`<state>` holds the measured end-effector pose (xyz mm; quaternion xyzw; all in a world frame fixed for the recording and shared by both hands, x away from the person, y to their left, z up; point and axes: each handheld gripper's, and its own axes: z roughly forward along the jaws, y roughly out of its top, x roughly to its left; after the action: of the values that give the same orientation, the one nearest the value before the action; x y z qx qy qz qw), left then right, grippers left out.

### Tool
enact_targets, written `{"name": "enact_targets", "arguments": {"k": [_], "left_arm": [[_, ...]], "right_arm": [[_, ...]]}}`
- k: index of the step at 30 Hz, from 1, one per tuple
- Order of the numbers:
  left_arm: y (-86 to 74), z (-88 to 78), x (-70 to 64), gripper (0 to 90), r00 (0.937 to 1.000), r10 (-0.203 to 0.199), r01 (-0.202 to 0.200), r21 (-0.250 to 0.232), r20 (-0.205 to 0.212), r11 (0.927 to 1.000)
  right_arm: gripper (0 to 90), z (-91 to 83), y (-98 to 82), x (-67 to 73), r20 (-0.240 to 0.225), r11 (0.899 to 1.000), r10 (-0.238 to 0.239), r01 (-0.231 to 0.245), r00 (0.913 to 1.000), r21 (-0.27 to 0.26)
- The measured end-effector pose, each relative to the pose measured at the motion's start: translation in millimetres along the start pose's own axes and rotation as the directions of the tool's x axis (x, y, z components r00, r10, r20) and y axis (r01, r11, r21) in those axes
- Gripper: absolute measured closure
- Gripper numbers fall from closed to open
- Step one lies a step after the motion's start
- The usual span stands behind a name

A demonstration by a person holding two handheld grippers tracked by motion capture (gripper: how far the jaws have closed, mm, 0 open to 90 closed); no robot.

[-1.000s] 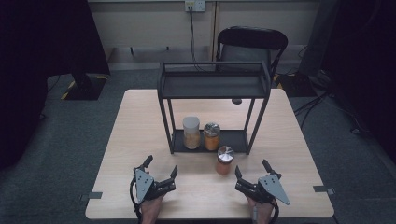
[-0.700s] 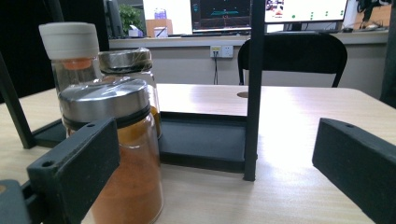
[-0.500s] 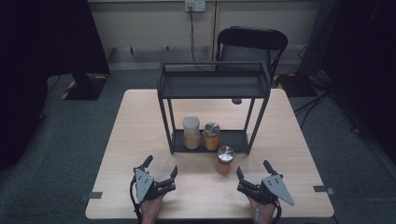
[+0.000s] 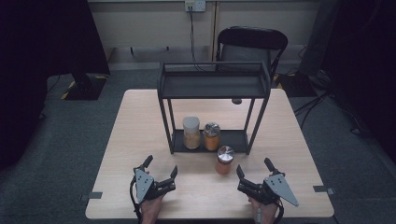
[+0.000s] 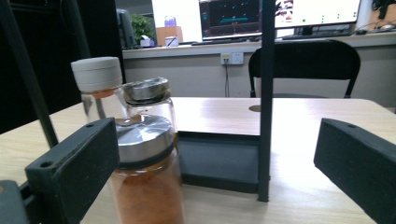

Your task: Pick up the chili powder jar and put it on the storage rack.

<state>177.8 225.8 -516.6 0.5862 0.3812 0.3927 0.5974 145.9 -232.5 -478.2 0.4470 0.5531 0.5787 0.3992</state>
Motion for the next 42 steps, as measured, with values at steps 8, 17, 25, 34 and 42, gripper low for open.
{"name": "enact_targets", "arguments": {"k": [8, 17, 25, 34, 42], "left_arm": [[0.0, -0.1, 0.0, 2.0, 1.0, 0.0, 0.0, 0.0, 0.0, 1.0], [-0.1, -0.1, 0.0, 2.0, 1.0, 0.0, 0.0, 0.0, 0.0, 1.0], [-0.1, -0.1, 0.1, 2.0, 1.0, 0.0, 0.0, -0.001, 0.0, 1.0], [-0.1, -0.1, 0.1, 2.0, 1.0, 0.001, -0.001, 0.0, 0.001, 1.0], [-0.1, -0.1, 0.1, 2.0, 1.0, 0.001, -0.001, 0.0, 0.001, 1.0]], "right_arm": [[0.0, 1.7, 10.5, 2.4, -0.024, 1.0, 0.014, -0.013, 0.9996, 0.027], [0.0, 8.8, 15.1, 6.5, -0.064, 1.0, -0.029, 0.029, 0.9975, -0.007], [0.1, 20.7, 18.2, 9.6, -0.096, 0.998, -0.06, 0.06, 0.9935, -0.006], [0.6, 31.0, 24.4, 11.2, -0.116, 0.997, -0.078, 0.079, 0.9902, 0.004], [1.1, 39.4, 27.4, 15.9, -0.122, 0.994, -0.105, 0.108, 0.987, 0.025]]}}
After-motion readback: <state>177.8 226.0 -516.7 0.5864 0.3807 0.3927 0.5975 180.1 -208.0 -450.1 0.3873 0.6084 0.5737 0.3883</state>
